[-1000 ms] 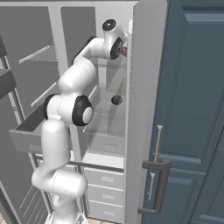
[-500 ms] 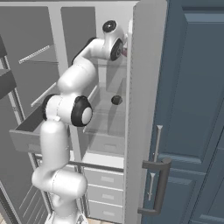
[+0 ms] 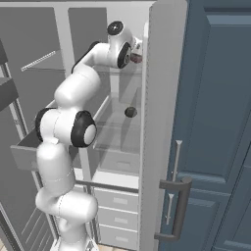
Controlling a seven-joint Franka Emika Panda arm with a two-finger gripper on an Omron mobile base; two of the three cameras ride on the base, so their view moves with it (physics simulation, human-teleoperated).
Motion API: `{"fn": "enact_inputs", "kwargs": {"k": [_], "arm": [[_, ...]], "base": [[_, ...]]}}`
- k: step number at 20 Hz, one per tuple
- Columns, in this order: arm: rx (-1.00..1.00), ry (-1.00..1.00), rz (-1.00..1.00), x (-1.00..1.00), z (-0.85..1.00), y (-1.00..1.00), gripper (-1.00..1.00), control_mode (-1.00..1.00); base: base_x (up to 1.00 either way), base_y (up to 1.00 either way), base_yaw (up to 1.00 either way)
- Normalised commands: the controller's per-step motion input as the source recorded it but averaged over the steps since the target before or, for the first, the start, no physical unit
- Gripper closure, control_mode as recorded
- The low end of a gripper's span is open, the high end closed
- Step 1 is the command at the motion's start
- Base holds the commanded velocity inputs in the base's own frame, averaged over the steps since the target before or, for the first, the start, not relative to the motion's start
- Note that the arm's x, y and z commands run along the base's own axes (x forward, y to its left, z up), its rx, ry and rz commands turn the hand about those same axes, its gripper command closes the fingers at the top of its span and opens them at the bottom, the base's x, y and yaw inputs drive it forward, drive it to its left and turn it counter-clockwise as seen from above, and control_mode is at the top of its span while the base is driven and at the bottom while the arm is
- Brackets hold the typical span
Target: Take the peach and squash from the fridge shelf and place them in the freezer drawer to begin freezing them.
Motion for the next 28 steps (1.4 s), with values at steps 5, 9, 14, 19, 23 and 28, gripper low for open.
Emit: {"fn": "enact_inputs", "kwargs": {"k": [5,9,14,19,23,28], "arm": [[0.00,-0.03,0.00,-0.89,0.00,0.39,1.00,-1.00],[0.00,-0.05,0.00,-0.98,0.01,0.41,1.00,-1.00],[0.00,-0.11,0.00,-1.00,0.03,0.20,1.00,-1.00],[0.03,-0.01,0.00,-1.00,0.00,0.22,1.00,-1.00],[0.05,0.00,0.00,-1.00,0.00,0.24,1.00,-1.00],[0.07,0.03,0.00,-1.00,-0.02,0.31,1.00,-1.00]], "base": [[0.00,0.00,0.00],[0.00,0.00,0.00],[0.00,0.00,0.00],[0.00,0.00,0.00],[0.00,0.00,0.00],[0.00,0.00,0.00]]}}
